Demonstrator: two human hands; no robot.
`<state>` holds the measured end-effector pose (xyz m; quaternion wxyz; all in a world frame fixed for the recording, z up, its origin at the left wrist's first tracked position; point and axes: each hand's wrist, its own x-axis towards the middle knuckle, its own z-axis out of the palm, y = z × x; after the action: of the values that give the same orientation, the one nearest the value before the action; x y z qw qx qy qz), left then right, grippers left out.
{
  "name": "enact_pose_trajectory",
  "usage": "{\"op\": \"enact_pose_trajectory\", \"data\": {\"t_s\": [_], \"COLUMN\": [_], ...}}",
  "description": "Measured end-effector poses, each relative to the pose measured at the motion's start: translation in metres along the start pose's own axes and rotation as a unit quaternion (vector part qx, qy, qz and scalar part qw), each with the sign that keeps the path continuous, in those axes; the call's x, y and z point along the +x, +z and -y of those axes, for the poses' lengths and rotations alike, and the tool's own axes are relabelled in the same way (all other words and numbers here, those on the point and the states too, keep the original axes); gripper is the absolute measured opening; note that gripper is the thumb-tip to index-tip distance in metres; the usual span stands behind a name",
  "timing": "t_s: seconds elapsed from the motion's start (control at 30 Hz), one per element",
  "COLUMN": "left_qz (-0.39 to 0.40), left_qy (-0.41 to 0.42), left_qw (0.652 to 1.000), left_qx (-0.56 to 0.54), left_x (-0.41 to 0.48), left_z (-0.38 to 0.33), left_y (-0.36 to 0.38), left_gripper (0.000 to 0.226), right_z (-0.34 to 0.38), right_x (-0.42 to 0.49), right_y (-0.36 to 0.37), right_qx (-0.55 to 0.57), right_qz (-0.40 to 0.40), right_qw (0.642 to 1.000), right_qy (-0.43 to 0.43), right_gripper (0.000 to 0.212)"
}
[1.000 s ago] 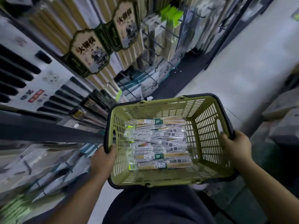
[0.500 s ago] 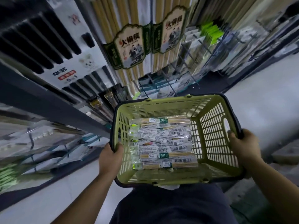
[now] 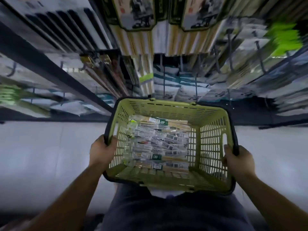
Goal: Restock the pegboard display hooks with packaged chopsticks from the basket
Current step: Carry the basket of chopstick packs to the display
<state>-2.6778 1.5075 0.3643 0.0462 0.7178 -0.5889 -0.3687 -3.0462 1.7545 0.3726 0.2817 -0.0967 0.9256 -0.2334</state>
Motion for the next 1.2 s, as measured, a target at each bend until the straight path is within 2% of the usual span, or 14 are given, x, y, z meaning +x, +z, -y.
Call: {"op": "enact_pose_trajectory", "data": {"t_s": [0.13, 0.3, 0.5, 0.63, 0.77, 0.9, 1.07, 1.2], "left_qz": [-0.017, -0.017, 0.019, 0.071, 0.081, 0.032, -0.031, -0.065], "left_qy": [-0.036, -0.045, -0.047, -0.070, -0.090, -0.096, -0.074, -0.049], "left_qw": [0.999, 0.999, 0.998, 0.994, 0.992, 0.995, 0.997, 0.997], "left_qx": [-0.026, 0.001, 0.047, 0.043, 0.029, 0.026, 0.014, -0.002], "left_x": [-0.020, -0.011, 0.045, 0.103, 0.154, 0.183, 0.201, 0.205], "left_z": [0.025, 0.056, 0.096, 0.134, 0.166, 0.186, 0.212, 0.227], "left_y": [0.038, 0.093, 0.173, 0.227, 0.281, 0.329, 0.367, 0.375], "left_gripper": [0.038, 0.041, 0.043, 0.041, 0.042, 0.053, 0.043, 0.047], "right_z": [-0.029, -0.075, -0.126, -0.156, -0.178, -0.200, -0.217, -0.223], "right_x": [0.035, 0.069, 0.118, 0.162, 0.213, 0.249, 0.267, 0.265], "right_y": [0.012, 0.049, 0.129, 0.190, 0.249, 0.296, 0.336, 0.350], "right_qx": [-0.016, -0.042, -0.088, -0.091, -0.100, -0.102, -0.091, -0.063], "right_qz": [0.039, 0.052, 0.018, 0.013, 0.009, 0.019, -0.010, -0.040], "right_qw": [0.999, 0.998, 0.996, 0.996, 0.995, 0.994, 0.995, 0.996], "right_qy": [0.001, 0.003, -0.001, -0.007, -0.026, -0.040, -0.048, -0.050], "right_gripper": [0.037, 0.033, 0.035, 0.033, 0.032, 0.030, 0.032, 0.032]}}
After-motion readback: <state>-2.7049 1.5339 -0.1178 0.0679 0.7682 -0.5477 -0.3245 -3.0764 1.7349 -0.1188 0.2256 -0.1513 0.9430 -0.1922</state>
